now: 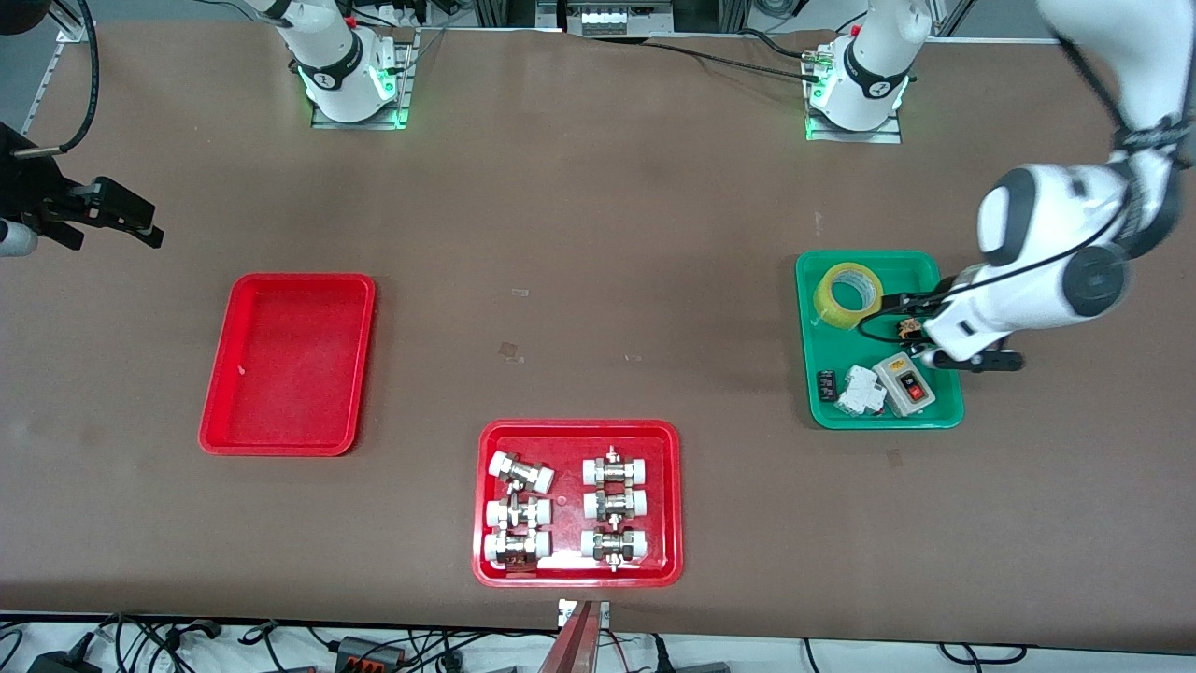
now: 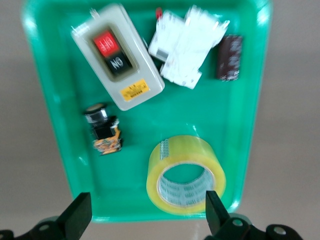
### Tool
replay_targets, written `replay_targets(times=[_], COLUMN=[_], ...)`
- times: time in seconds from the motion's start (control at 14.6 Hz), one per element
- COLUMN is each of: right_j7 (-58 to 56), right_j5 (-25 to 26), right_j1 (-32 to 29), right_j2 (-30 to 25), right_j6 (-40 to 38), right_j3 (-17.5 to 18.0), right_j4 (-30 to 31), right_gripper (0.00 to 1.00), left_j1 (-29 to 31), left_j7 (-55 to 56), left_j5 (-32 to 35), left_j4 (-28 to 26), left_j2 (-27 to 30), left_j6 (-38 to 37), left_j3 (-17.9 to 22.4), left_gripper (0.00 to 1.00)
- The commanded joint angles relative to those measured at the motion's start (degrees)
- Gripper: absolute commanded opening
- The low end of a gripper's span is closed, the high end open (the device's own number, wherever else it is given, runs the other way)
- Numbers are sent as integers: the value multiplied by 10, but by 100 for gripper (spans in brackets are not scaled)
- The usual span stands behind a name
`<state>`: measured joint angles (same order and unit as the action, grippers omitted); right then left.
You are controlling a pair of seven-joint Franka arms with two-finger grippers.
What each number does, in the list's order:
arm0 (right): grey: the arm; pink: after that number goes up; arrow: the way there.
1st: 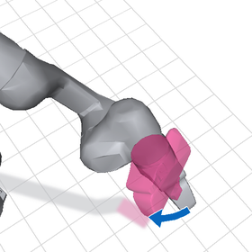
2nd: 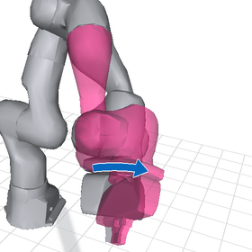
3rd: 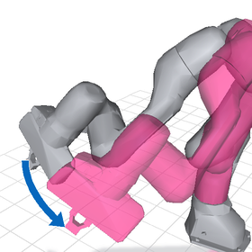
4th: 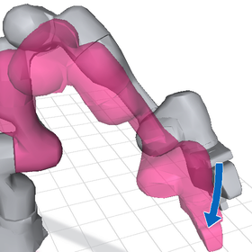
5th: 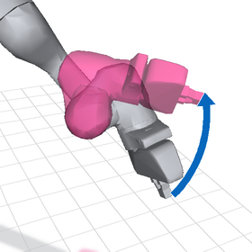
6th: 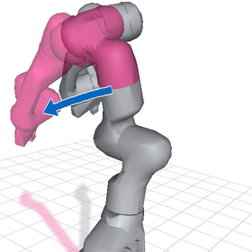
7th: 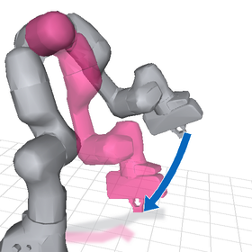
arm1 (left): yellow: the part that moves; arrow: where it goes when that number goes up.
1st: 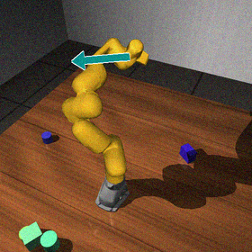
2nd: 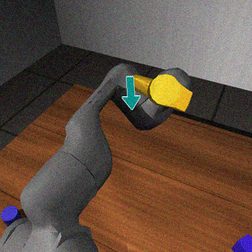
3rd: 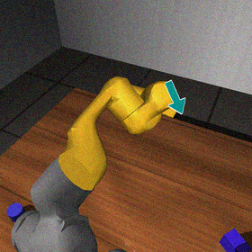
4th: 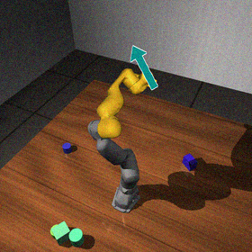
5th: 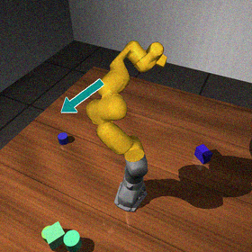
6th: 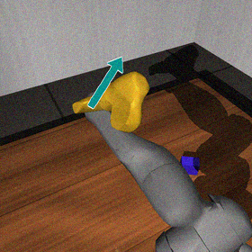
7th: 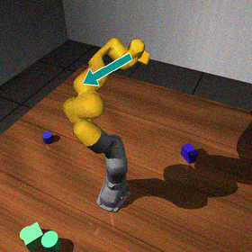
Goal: Left arm passes tape to right arm into tray
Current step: 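Move the left gripper down over the tape roll in the green tray, then close the left gripper on the rim of the yellow tape roll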
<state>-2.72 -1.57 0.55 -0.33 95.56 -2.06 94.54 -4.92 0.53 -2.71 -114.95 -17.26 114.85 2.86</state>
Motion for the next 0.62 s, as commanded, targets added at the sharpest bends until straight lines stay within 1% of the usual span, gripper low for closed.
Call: replay_targets(times=[0.0, 0.14, 0.21, 0.55], right_j7=[-6, -6, -6, -3], right_j5=[4, 5, 5, 5], right_j1=[-2, -2, -3, -4], right_j2=[-6, -5, 0, 2], right_j6=[-7, -12, -12, -13], right_j3=[2, 2, 2, 2], right_j4=[6, 7, 7, 8], right_gripper=[100, 100, 100, 100], left_j1=[-3, -3, -3, -4], left_j7=[-9, -4, -4, -4], left_j5=[-12, -13, -13, -13], left_j4=[-28, -54, -59, -60], left_j2=[7, -2, -4, -44], left_j6=[15, 16, 18, 38], left_j3=[-6, -12, -12, -12], left_gripper=[100, 100, 100, 100])
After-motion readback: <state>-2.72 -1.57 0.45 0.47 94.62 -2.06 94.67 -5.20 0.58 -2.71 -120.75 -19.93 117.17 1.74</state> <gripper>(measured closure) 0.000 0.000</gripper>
